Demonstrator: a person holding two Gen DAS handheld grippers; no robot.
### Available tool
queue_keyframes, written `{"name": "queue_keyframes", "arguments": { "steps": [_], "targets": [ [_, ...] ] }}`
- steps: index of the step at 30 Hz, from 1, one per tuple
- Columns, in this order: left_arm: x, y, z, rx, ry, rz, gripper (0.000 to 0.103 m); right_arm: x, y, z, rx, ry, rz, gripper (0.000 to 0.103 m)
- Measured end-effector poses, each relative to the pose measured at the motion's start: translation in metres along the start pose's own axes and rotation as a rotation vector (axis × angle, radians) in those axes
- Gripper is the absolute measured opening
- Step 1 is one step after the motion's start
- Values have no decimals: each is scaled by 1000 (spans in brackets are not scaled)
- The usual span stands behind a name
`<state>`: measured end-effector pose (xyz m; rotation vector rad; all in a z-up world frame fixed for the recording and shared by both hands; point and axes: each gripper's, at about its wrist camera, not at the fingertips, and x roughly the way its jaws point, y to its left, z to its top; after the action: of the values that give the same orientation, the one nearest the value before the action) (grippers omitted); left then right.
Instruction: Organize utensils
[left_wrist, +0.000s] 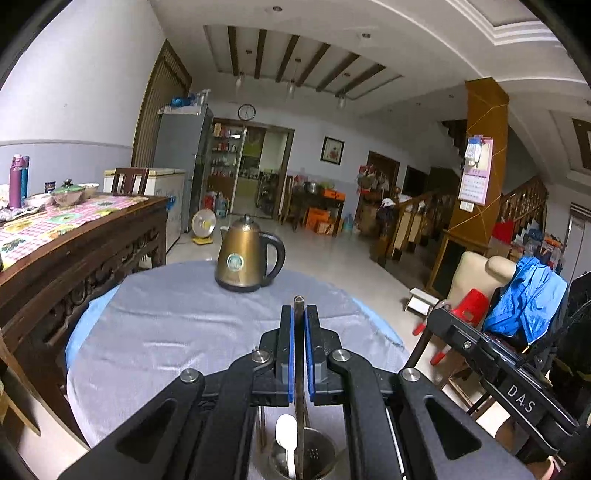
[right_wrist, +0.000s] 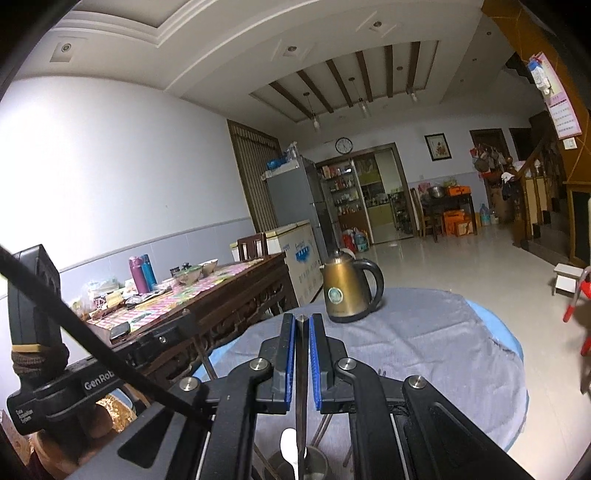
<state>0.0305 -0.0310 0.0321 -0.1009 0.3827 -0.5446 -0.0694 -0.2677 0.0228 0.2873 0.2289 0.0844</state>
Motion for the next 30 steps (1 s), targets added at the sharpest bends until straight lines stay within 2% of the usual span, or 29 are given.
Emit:
{"name": "queue_keyframes", "arguments": {
  "steps": [9, 17, 30],
  "targets": [
    [12, -5, -13, 5, 88, 96, 5, 9, -7, -11, 25, 52, -16, 8],
    [12, -7, -17, 22, 110, 163, 5, 12, -6, -16, 39, 74, -22, 9],
    [12, -4, -19, 30, 125, 220, 7, 13, -4, -21, 50, 102, -28, 8]
  ]
}}
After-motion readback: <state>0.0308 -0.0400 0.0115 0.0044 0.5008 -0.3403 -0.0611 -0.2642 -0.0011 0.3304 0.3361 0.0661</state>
